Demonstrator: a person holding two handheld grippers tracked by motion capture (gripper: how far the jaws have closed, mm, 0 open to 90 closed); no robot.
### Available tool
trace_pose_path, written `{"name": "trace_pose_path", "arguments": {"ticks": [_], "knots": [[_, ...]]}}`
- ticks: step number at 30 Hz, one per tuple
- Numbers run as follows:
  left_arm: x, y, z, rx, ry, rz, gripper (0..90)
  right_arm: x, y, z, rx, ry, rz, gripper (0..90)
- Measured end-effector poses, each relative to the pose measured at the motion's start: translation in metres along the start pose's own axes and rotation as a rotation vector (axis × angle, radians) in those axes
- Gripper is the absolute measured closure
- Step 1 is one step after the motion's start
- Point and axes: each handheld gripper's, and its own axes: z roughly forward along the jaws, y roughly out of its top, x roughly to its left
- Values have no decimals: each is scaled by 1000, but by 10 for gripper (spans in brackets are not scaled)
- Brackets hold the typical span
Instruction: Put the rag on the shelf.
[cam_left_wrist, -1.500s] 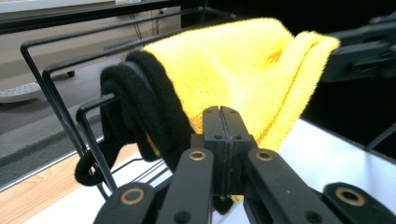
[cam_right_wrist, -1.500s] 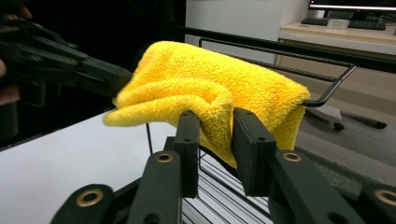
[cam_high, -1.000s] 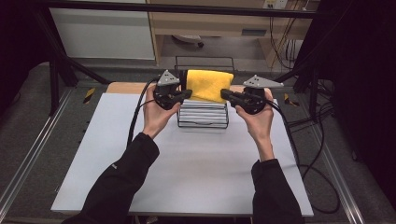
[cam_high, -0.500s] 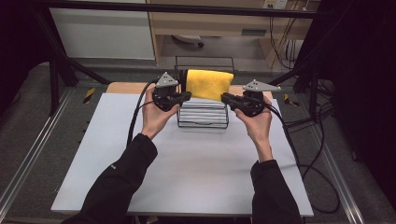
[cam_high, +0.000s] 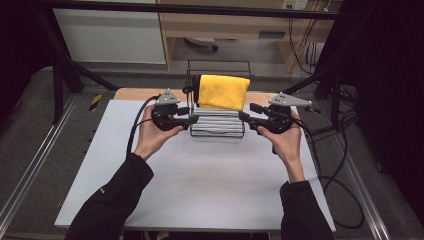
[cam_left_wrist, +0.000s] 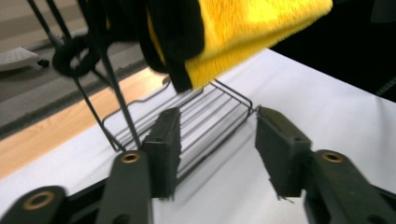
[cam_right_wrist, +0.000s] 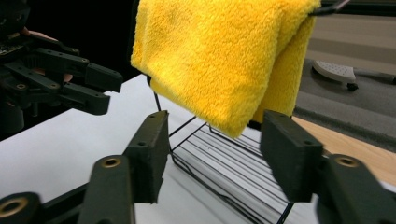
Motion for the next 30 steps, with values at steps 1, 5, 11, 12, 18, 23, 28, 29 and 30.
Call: {"name": "trace_pose_path", "arguments": {"ticks": [1,5,11,12,18,23,28,29,30], "knots": [[0,-3,-2,2,1,-1,453,1,-2,-1,8,-1,6,367],[1,-16,-9,25,-2,-12,361,2,-11,-4,34,0,12,283],[2,-38,-23,29,-17,-7,246,3,-26,-8,52,6,16,156],[2,-42,-25,33,-19,-7,221,4,-28,-9,54,10,16,144],[4,-66,-39,82,-8,-4,92,5,-48,-15,81,21,13,88],[5,-87,-50,89,3,-20,61,7,-66,-16,108,21,12,75],[5,-111,-57,101,-3,-29,42,10,-88,-13,131,28,20,73],[5,-116,-58,106,-4,-33,41,10,-94,-12,136,33,21,73],[5,-121,-58,112,-5,-35,40,10,-98,-11,144,34,18,73]]}}
